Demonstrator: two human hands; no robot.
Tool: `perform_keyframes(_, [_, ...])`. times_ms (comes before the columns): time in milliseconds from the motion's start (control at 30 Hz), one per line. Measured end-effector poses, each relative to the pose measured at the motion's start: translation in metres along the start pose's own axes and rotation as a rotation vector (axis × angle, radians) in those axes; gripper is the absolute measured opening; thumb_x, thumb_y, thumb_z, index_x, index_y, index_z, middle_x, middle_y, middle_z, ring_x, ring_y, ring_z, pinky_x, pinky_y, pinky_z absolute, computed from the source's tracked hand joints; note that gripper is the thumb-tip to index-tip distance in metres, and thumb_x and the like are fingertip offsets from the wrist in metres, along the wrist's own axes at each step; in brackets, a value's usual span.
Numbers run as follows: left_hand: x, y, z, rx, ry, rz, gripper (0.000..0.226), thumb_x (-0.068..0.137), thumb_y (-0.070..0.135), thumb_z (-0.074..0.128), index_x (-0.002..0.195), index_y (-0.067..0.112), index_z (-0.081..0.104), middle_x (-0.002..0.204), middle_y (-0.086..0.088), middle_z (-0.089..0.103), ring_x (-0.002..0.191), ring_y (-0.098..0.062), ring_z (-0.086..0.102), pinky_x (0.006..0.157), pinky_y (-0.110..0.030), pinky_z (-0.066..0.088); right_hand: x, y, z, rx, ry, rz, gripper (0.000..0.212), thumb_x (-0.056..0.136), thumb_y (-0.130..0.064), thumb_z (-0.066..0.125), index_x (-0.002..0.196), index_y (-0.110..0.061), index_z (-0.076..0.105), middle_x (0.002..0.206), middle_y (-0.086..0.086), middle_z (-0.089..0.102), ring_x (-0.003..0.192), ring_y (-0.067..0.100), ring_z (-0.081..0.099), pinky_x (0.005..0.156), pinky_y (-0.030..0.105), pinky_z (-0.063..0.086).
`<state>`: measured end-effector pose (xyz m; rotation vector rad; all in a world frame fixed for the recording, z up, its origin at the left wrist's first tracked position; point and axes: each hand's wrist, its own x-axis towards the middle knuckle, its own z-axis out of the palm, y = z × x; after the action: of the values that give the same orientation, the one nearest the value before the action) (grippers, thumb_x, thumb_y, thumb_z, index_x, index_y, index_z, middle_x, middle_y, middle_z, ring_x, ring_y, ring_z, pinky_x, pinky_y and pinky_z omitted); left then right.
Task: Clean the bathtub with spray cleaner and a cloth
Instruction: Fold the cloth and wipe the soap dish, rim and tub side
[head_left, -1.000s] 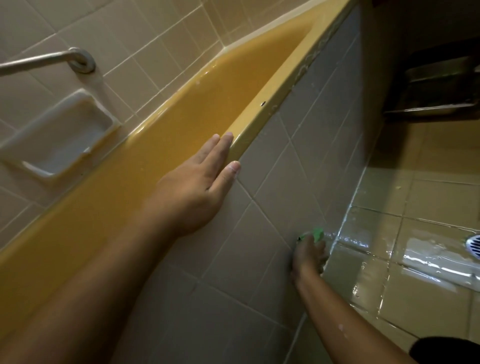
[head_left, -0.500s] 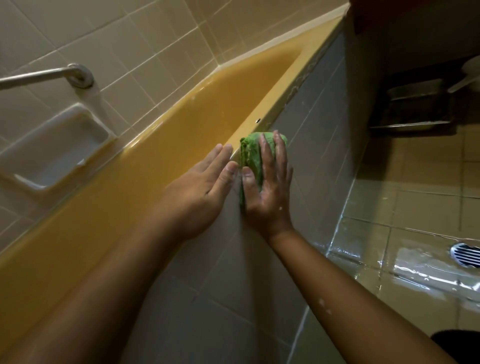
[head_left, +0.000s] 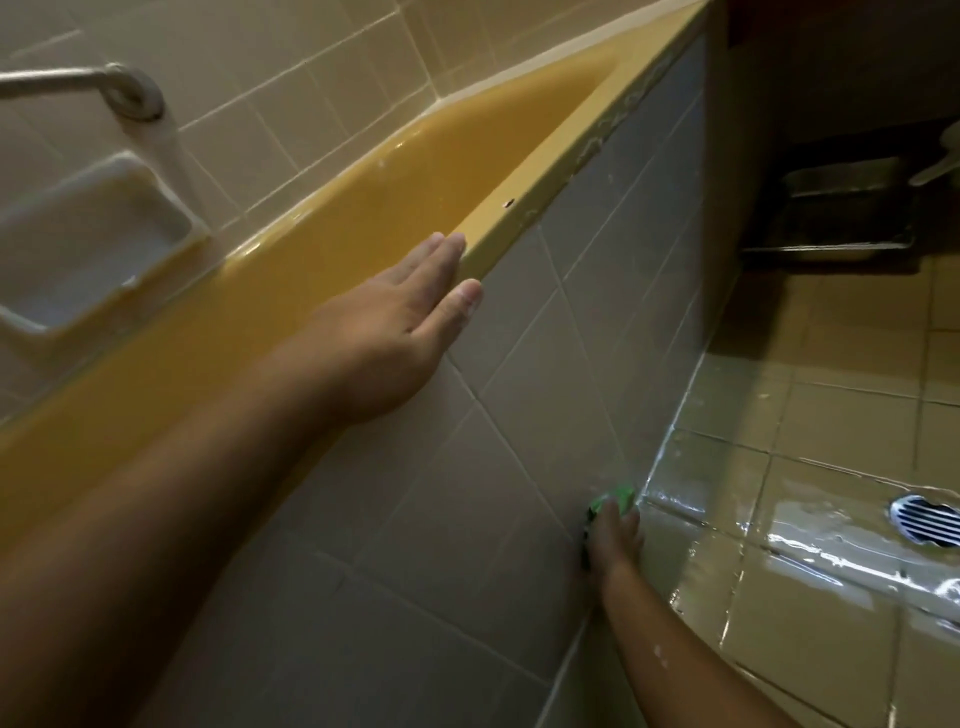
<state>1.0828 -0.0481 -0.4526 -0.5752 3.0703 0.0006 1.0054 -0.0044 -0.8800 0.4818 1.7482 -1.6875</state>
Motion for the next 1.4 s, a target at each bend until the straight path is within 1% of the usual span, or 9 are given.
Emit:
perform_keyframes(100, [0.001,0.001,0.001,0.04,-0.003,0.022,0.082,0.091,0.078,0.009,0.163,0.042,-0.004,0.171,0.021,-0.005,0.158,-0.007,0.005,0.128,-0.036,0.011,0.059,0.048,0.023,0.14,0.004,0.108,0.09,0.078,-0.067,0.042,0.157,-0.025,0.036,0.145,0.013,0.048,0.126,0.034,0.05,0.099,0.047,0.046])
perform_keyframes(167, [0.002,0.001,0.001,0.035,-0.007,0.022,0.084,0.089,0.077,0.009,0.164,0.041,-0.004,0.171,0.02,-0.006,0.158,-0.006,0.003,0.129,-0.036,0.01,0.066,0.04,0.032,0.217,0.051,0.162,0.097,0.062,-0.066,0.04,0.148,-0.021,0.048,0.128,0.011,0.054,0.106,0.028,0.051,0.08,0.04,0.045])
perform_keyframes(267, [0.005,0.001,0.0,0.017,-0.009,0.034,0.085,0.089,0.075,0.009,0.164,0.038,-0.003,0.171,0.019,-0.006,0.158,-0.005,0.001,0.129,-0.034,0.009,-0.035,-0.05,0.018,0.247,0.114,0.087,0.072,0.09,-0.052,0.038,0.151,-0.015,0.045,0.15,0.023,0.043,0.127,0.042,0.05,0.109,0.05,0.041])
perform_keyframes(400, [0.01,0.002,0.0,-0.016,-0.007,0.05,0.074,0.101,0.067,0.015,0.165,0.035,0.0,0.172,0.015,-0.004,0.159,-0.009,0.002,0.129,-0.033,0.008,-0.098,-0.138,0.015,0.122,0.158,-0.23,0.06,0.108,-0.044,0.038,0.163,-0.02,0.029,0.168,0.012,0.022,0.143,0.048,0.032,0.118,0.05,0.027])
perform_keyframes(533, [0.018,0.004,-0.001,-0.047,-0.012,0.066,0.071,0.104,0.064,0.017,0.166,0.031,0.003,0.173,0.012,-0.002,0.159,-0.013,0.006,0.126,-0.029,0.007,-0.159,-0.223,0.016,0.136,0.061,-0.713,0.065,0.104,-0.053,0.033,0.164,-0.033,0.02,0.173,-0.006,0.007,0.151,0.032,0.02,0.124,0.05,0.022])
perform_keyframes(667, [0.035,0.007,-0.004,-0.135,-0.032,0.099,0.069,0.106,0.06,0.016,0.166,0.027,0.009,0.173,0.007,0.001,0.159,-0.014,0.005,0.126,-0.027,0.004,-0.178,-0.267,0.013,0.059,0.126,-1.188,0.06,0.106,-0.043,0.033,0.163,-0.027,0.027,0.172,0.004,0.014,0.156,0.017,0.016,0.124,0.039,0.016])
perform_keyframes(767, [0.06,0.008,-0.007,-0.223,-0.058,0.1,0.066,0.106,0.059,0.015,0.165,0.03,0.01,0.173,0.01,0.0,0.159,-0.011,0.004,0.125,-0.027,0.003,-0.147,-0.27,0.004,-0.018,0.127,-1.321,0.058,0.106,-0.038,0.035,0.162,-0.022,0.029,0.172,0.006,0.015,0.159,0.017,0.012,0.124,0.033,0.013])
perform_keyframes(1133, [0.089,0.022,-0.007,-0.184,-0.061,0.084,0.084,0.087,0.072,0.01,0.164,0.039,0.005,0.172,0.015,-0.005,0.158,-0.009,0.003,0.125,-0.031,0.004,0.019,-0.14,-0.015,-0.054,-0.01,-0.349,0.064,0.111,-0.047,0.031,0.166,-0.023,0.011,0.175,0.002,0.0,0.158,0.03,0.014,0.127,0.048,0.015])
perform_keyframes(1400, [0.097,0.013,-0.002,-0.176,-0.047,0.083,0.074,0.094,0.08,0.012,0.161,0.05,0.004,0.169,0.027,-0.004,0.154,0.001,0.002,0.122,-0.026,0.005,0.076,-0.052,-0.006,0.04,0.071,0.082,0.06,0.106,-0.045,0.036,0.157,-0.014,0.036,0.159,0.022,0.039,0.143,0.042,0.038,0.12,0.053,0.03])
